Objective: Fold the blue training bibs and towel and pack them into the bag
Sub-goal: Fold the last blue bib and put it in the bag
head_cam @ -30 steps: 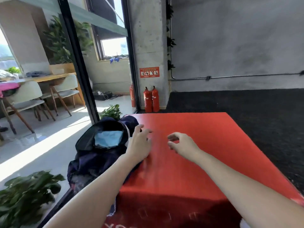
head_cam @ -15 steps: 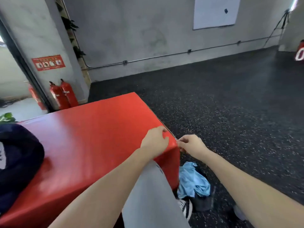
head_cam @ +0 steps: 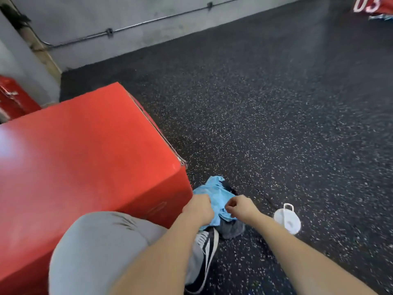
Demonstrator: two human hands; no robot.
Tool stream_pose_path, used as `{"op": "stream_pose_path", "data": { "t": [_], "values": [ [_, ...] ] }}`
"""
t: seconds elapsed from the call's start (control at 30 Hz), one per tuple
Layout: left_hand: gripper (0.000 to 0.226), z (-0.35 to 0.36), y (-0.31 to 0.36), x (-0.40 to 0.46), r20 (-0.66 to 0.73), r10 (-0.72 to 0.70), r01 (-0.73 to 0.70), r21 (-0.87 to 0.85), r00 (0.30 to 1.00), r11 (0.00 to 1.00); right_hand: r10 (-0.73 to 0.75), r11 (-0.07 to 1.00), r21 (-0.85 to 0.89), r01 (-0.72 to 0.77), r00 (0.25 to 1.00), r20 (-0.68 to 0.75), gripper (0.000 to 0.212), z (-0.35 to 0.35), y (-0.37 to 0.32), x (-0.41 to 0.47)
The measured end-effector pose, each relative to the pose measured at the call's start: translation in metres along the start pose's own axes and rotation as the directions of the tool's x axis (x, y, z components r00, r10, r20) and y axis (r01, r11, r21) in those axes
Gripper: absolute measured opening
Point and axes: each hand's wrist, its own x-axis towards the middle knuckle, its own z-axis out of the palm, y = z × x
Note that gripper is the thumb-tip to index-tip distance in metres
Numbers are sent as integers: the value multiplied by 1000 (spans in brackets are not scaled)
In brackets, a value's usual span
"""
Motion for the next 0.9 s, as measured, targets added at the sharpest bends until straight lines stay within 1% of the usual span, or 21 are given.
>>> {"op": "stream_pose_path", "data": {
  "t": [0.1, 0.2, 0.3, 0.43, 0.53, 0.6, 0.63, 0.73, 0.77, 0.83, 0.87, 0.9],
  "values": [
    [36, 21, -11, 17, 53, -64, 62, 26, 997, 998, 16, 1000, -28, -15, 998, 56, 12, 23, 14, 19],
    [34, 40, -24, 35, 103, -110, 101, 91, 989, 991, 71, 997, -43, -67, 990, 120, 10, 47, 29, 41],
    [37, 53, -34, 52, 147, -146, 132, 100, 978, 986, 160, 987, -19, -159, 976, 150, 20, 72, 43, 61],
    [33, 60, -40, 70, 156, -157, 149, 62, 975, 987, 230, 955, 150, -256, 958, 168, 26, 96, 44, 82],
    [31, 61, -44, 77, 152, -173, 171, 24, 973, 985, 311, 871, 340, -354, 934, 176, 24, 110, 41, 99],
    [32, 60, -46, 78, 142, -181, 183, 0, 973, 983, 344, 826, 415, -382, 924, 167, 20, 114, 35, 105],
    [31, 59, -47, 77, 140, -185, 189, -17, 973, 982, 345, 817, 431, -383, 924, 168, 20, 109, 26, 100],
    [21, 53, -45, 72, 123, -190, 199, -68, 974, 978, 266, 803, 497, -331, 943, 198, 34, 91, 8, 87],
    [18, 49, -43, 69, 112, -189, 198, -84, 976, 977, 230, 816, 496, -297, 954, 193, 33, 82, 5, 83],
    [18, 39, -39, 61, 77, -180, 188, -122, 981, 975, 208, 810, 520, -272, 962, 178, 21, 60, 2, 79],
    [20, 34, -35, 56, 54, -172, 178, -144, 984, 973, 159, 809, 543, -226, 973, 168, 19, 45, -4, 72],
    [23, 28, -32, 51, 26, -157, 159, -167, 987, 973, 100, 819, 548, -171, 983, 157, 21, 30, -9, 67]
  ]
}}
